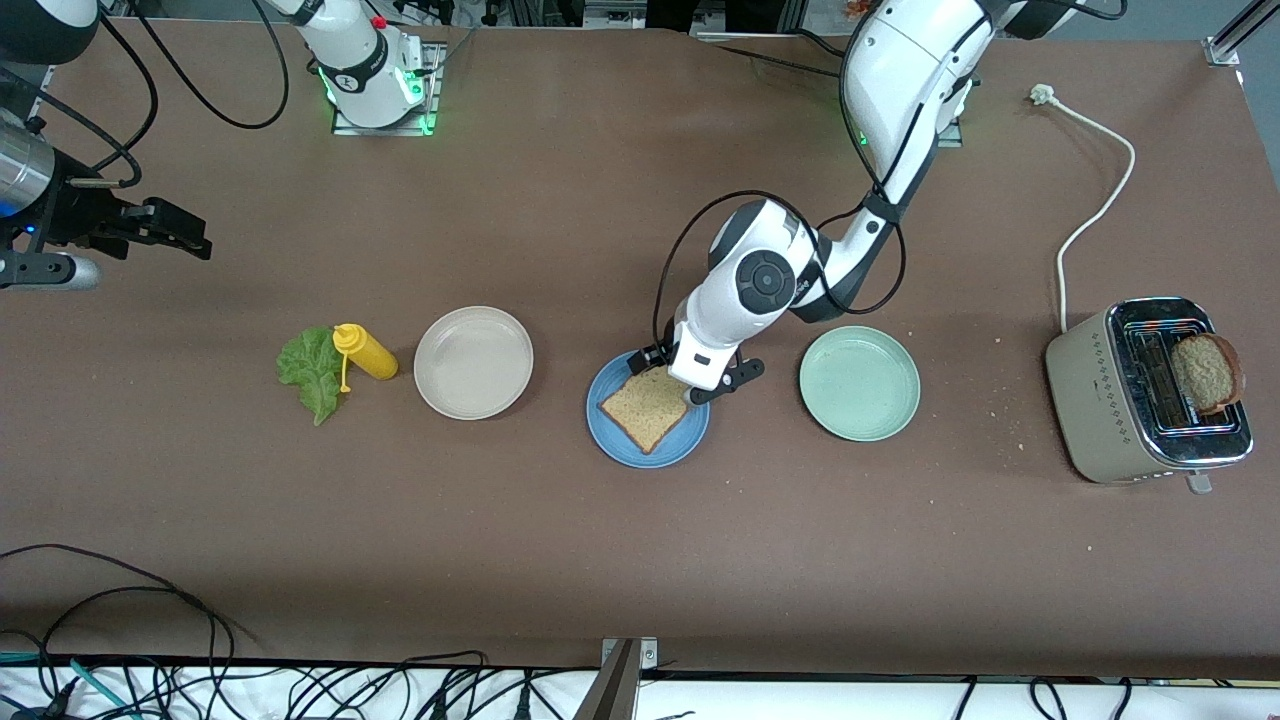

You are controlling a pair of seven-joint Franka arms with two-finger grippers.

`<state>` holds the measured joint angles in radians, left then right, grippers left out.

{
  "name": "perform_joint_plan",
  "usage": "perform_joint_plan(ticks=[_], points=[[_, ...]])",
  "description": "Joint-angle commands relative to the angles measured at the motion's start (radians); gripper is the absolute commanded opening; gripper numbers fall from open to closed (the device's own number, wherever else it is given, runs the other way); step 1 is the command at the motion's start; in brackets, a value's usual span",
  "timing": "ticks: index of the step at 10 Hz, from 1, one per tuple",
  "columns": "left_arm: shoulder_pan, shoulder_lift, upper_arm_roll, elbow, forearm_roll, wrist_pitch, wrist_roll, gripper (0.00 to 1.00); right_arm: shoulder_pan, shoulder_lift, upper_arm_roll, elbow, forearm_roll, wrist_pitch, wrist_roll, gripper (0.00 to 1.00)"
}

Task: Make sandwich in blue plate with both arms
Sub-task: 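Release the bread on the blue plate and raise the left gripper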

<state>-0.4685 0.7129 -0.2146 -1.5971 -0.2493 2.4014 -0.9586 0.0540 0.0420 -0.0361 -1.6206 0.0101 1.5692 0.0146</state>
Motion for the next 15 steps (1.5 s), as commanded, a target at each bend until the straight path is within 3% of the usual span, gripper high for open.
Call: perform_joint_plan(ticks=[1, 4, 6, 8, 9, 12, 15], points=[[0.057, -0.050, 0.000, 0.002, 0.077, -0.172, 0.008, 0.99, -0.003, -0.013, -0.001, 0.004, 0.019, -0.018, -0.012, 1.00], [0.209, -0.192, -0.002, 0.003, 0.137, -0.414, 0.046, 0.99, -0.006, -0.011, -0.018, 0.007, 0.008, -0.052, -0.013, 1.00], [0.350, -0.294, 0.000, 0.003, 0.139, -0.543, 0.139, 0.99, -0.014, 0.001, -0.028, 0.004, -0.063, -0.029, -0.012, 1.00], [0.441, -0.367, -0.002, 0.005, 0.256, -0.637, 0.210, 0.99, -0.043, 0.071, -0.069, 0.002, -0.107, 0.021, -0.016, 1.00], [0.482, -0.391, -0.002, 0.006, 0.307, -0.674, 0.251, 1.00, -0.058, 0.105, -0.088, 0.002, -0.099, 0.061, -0.057, 1.00], [0.606, -0.457, 0.001, 0.009, 0.314, -0.700, 0.458, 1.00, -0.091, 0.241, -0.096, 0.001, -0.050, 0.204, -0.153, 1.00], [0.675, -0.504, 0.001, 0.029, 0.314, -0.702, 0.547, 1.00, -0.080, 0.343, -0.070, -0.063, -0.030, 0.311, -0.163, 1.00]])
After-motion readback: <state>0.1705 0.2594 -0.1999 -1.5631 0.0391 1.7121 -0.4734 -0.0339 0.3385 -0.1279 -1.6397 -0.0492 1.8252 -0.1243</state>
